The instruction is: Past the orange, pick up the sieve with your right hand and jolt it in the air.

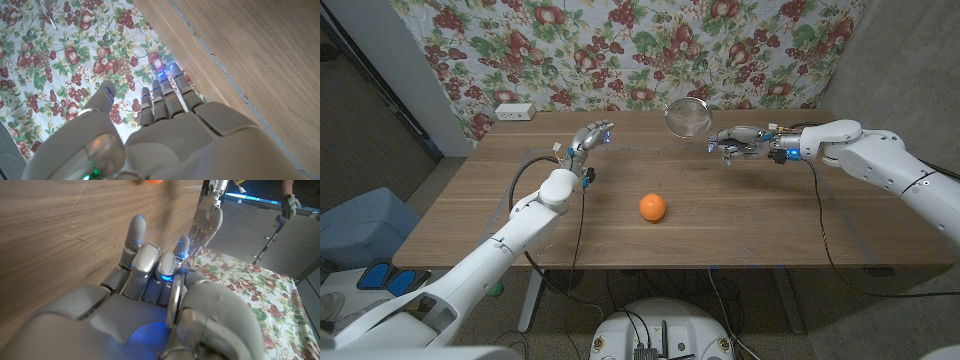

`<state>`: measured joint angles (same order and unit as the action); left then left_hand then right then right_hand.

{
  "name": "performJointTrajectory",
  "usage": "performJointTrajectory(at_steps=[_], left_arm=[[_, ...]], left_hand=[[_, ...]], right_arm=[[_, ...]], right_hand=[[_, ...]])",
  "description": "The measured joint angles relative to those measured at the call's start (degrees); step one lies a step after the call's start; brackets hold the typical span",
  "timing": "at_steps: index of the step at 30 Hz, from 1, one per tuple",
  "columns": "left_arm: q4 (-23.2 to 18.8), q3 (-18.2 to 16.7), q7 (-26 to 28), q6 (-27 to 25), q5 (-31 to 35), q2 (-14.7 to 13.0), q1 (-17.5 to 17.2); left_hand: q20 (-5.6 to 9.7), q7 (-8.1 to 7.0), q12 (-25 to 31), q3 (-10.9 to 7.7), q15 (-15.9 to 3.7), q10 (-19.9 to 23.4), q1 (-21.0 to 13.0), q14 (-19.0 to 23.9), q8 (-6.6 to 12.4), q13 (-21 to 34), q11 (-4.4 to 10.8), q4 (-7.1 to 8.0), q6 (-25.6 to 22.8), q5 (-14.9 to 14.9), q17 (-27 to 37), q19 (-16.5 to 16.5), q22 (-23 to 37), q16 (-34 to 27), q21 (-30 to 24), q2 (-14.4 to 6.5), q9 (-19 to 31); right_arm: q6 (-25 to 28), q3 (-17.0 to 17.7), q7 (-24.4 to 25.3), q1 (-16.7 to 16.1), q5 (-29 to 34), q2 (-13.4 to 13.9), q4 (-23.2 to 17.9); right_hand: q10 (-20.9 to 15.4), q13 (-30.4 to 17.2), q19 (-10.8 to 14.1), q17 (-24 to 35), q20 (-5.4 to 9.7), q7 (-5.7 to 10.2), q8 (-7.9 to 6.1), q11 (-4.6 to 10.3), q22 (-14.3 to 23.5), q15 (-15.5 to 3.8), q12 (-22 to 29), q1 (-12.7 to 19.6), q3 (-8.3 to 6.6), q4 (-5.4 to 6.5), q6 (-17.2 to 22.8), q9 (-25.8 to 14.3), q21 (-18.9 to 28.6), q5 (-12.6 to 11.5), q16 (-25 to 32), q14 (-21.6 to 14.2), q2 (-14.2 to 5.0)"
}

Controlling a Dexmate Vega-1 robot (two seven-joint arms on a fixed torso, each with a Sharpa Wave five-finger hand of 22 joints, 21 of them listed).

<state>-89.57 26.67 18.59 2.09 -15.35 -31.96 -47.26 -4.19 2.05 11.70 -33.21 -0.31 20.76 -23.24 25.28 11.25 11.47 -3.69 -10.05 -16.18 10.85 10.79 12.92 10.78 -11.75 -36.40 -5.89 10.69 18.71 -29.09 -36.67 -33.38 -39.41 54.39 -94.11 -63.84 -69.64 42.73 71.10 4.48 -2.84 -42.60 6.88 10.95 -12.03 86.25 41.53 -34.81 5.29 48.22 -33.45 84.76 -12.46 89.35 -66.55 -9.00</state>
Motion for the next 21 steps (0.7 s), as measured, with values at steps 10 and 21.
performJointTrajectory(at_steps=[10, 21], left_arm=[[-0.3, 0.0, 0.2, -0.1, 0.1, 0.0, -0.1], [-0.4, 0.0, 0.2, -0.3, 0.2, 0.0, 0.0]], left_hand=[[0.00, 0.00, 0.0, 0.00, 0.00, 0.0, 0.0, 0.0, 0.00, 0.0, 0.00, 0.00, 0.0, 0.0, 0.0, 0.0, 0.0, 0.0, 0.0, 0.0, 0.0], [0.00, 0.00, 0.0, 0.00, 0.00, 0.0, 0.0, 0.0, 0.00, 0.0, 0.00, 0.00, 0.0, 0.0, 0.0, 0.0, 0.0, 0.0, 0.0, 0.0, 0.0]], right_arm=[[6.1, -3.3, -0.4, 3.6, 3.5, 0.8, -1.1], [9.5, -4.9, -1.0, 5.5, 5.6, 0.9, -1.3]], right_hand=[[0.0, 0.1, -0.2, 0.0, -0.19, 0.01, 0.00, 0.00, 0.0, 0.00, 0.0, -0.3, -0.24, 0.25, 0.0, 0.0, 0.2, 0.0, 0.0, 0.0, -0.28], [0.0, 0.1, -0.2, 0.0, -0.19, -0.03, -0.21, 0.00, -0.3, 0.00, 0.0, -0.3, -0.24, 0.25, 0.0, 0.2, 0.4, 0.0, 0.0, 0.0, -0.28]])
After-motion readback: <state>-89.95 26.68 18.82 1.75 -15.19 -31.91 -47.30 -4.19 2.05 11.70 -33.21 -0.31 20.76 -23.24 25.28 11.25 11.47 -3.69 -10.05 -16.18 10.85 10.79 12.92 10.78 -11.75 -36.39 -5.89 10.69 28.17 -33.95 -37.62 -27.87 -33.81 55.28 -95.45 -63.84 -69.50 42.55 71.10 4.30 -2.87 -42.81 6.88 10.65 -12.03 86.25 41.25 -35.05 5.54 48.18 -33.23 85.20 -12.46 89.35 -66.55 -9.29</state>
